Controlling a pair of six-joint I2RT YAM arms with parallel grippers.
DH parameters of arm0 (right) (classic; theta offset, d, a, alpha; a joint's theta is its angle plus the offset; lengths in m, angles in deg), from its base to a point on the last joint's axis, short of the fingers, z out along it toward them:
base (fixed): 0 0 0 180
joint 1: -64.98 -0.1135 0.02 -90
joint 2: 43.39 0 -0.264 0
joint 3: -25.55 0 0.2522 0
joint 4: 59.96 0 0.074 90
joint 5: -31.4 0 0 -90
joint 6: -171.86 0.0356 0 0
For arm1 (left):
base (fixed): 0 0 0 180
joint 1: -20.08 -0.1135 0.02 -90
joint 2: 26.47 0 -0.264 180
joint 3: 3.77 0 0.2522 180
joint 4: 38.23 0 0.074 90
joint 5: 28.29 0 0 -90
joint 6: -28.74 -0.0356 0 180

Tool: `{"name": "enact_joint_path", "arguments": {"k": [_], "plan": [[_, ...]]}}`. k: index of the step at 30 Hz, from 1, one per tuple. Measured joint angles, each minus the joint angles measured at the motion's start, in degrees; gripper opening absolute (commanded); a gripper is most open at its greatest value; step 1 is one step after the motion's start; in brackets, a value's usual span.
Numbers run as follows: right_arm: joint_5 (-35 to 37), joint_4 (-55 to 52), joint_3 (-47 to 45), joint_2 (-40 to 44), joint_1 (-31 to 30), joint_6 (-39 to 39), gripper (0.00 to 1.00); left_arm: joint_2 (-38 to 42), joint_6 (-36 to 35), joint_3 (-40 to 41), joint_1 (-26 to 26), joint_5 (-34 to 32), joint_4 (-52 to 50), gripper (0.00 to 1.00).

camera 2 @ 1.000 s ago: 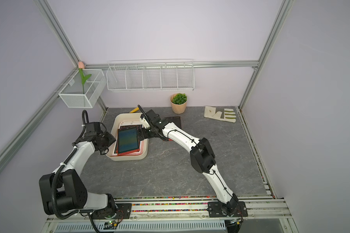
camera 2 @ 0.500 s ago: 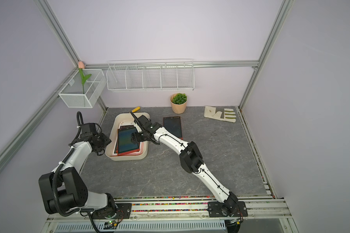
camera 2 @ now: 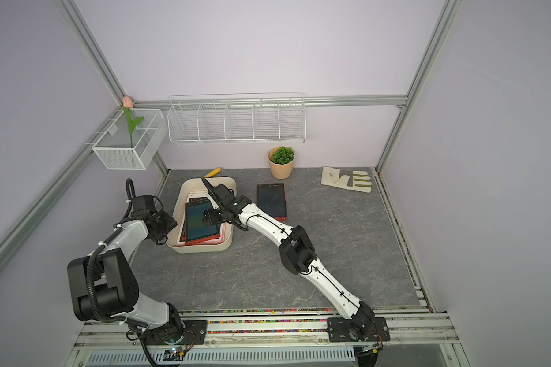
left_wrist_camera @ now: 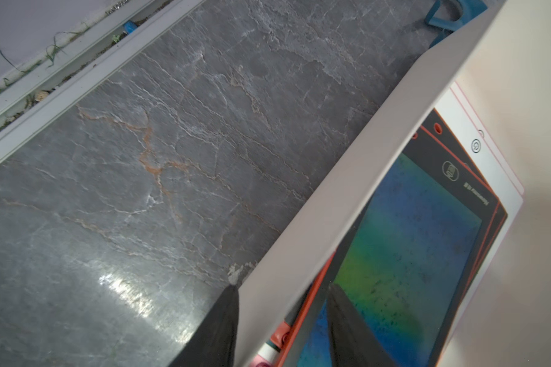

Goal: Take out the writing tablet from the storage box
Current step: Move the storage box to the center of the board.

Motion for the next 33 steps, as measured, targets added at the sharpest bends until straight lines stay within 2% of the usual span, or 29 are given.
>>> {"name": "enact_joint_path", "arguments": {"k": [5, 11, 15, 22, 33], "plan": [[1.9, -0.2, 0.0, 0.0, -0.2, -0.1, 0.78, -1.9, -0.5, 0.0, -0.2, 0.0, 1.6, 0.40], [2.3, 0.2, -1.7, 0.7, -0.1, -0.5, 0.78, -3.5, -2.6, -0.1, -0.7, 2.0, 4.1, 0.17], [2.3, -0.7, -4.8, 2.1, 0.2, -0.7, 0.78, -2.5, -2.8, 1.5, -0.1, 6.3, 5.0, 0.09], [2.3, -0.7, -11.5, 4.1, 0.7, -1.7, 0.78, 3.2, -0.7, 8.3, 0.3, 9.5, 7.7, 0.05], [2.4, 2.4, -32.0, 19.3, 0.9, -4.7, 0.80, 16.3, 0.3, 19.3, 0.5, 13.3, 5.4, 0.04]]}}
